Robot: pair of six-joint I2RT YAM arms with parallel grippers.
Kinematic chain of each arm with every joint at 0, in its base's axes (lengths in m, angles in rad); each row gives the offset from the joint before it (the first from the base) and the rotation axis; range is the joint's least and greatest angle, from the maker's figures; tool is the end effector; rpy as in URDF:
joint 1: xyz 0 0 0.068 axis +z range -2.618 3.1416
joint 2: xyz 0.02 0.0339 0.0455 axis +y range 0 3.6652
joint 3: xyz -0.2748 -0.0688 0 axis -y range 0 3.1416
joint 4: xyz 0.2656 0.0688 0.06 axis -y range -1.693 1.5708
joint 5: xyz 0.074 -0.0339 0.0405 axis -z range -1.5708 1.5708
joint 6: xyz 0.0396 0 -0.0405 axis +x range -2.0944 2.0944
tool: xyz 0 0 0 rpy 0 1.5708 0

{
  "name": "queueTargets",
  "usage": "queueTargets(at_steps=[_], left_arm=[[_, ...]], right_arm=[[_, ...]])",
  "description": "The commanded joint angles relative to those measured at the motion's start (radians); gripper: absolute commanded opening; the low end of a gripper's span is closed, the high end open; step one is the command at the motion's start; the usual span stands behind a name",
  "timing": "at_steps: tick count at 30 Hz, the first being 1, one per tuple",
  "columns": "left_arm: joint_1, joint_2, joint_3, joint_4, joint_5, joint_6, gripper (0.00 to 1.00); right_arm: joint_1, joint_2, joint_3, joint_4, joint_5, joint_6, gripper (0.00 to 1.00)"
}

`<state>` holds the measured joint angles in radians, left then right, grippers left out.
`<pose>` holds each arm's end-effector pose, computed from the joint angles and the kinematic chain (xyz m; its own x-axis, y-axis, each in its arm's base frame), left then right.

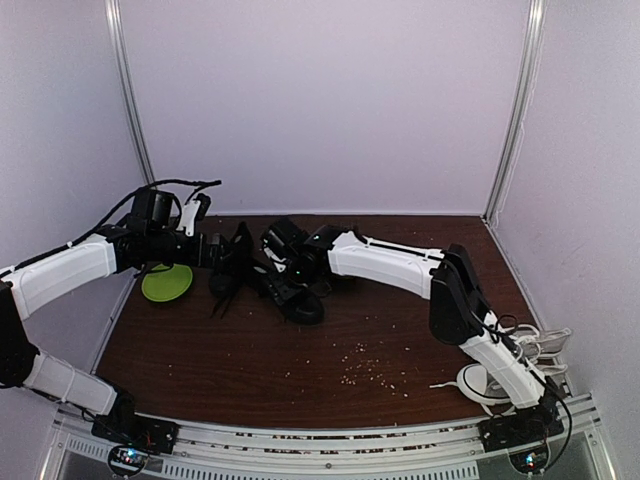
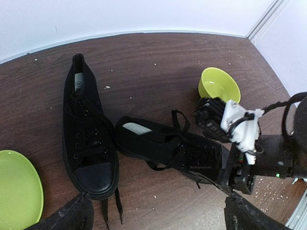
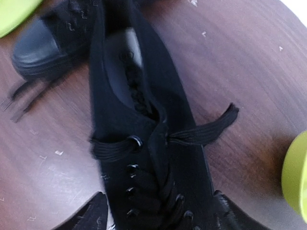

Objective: Tie the shoes
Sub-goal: Move the shoe to the center of the board.

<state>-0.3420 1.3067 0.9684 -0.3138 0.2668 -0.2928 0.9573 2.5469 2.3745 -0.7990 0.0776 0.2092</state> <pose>0.2866 -0.1131 0.2791 -0.6977 -0.0472 -0.7148 0.3337 0.8615 -0.3826 0.3385 0.4754 0.1873 -0.6291 -0.5338 -0.5651 -0.6741 0.7367 0.0545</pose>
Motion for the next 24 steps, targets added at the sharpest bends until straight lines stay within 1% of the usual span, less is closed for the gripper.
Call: queueTargets(at_steps=[1, 4, 5, 6, 7, 8, 10, 13, 16, 21, 24], left_arm=[[0.006, -0.023, -0.008, 0.046, 0.023, 0.012, 0.97], [0.006, -0.021, -0.009, 0.047, 0.026, 0.013, 0.97], [0.007, -0.021, -0.009, 0.047, 0.025, 0.014, 0.97], [0.007, -0.021, -0.010, 0.046, 0.023, 0.014, 0.97], [0.007, -0.022, -0.010, 0.044, 0.022, 0.015, 0.97], [0.007, -0.023, -0.009, 0.044, 0.020, 0.016, 0.97], [0.006, -0.025, -0.008, 0.044, 0.019, 0.018, 0.97], [0.007, -0.029, -0.009, 0.044, 0.020, 0.019, 0.97], [0.007, -0.033, -0.008, 0.041, 0.017, 0.023, 0.97], [0.007, -0.031, -0.007, 0.040, 0.033, 0.026, 0.97], [0.007, -0.025, -0.001, 0.031, 0.034, 0.034, 0.96]], right_arm=[[0.026, 0.046, 0.022, -0.021, 0.070, -0.021, 0.59], [0.032, 0.044, 0.022, -0.025, 0.053, -0.017, 0.46], [0.033, 0.041, 0.018, -0.034, 0.049, -0.007, 0.38], [0.032, 0.036, 0.010, -0.040, 0.048, 0.011, 0.28], [0.032, 0.025, -0.007, -0.044, 0.048, 0.026, 0.13], [0.032, 0.007, -0.031, -0.041, 0.048, 0.044, 0.01], [0.031, -0.051, -0.128, -0.012, 0.043, 0.072, 0.00], [0.032, -0.180, -0.265, 0.035, 0.021, 0.118, 0.00], [0.036, -0.310, -0.405, 0.039, -0.018, 0.175, 0.00], [0.050, -0.550, -0.735, 0.061, -0.072, 0.271, 0.00], [0.054, -0.663, -0.902, 0.064, -0.078, 0.336, 0.00]])
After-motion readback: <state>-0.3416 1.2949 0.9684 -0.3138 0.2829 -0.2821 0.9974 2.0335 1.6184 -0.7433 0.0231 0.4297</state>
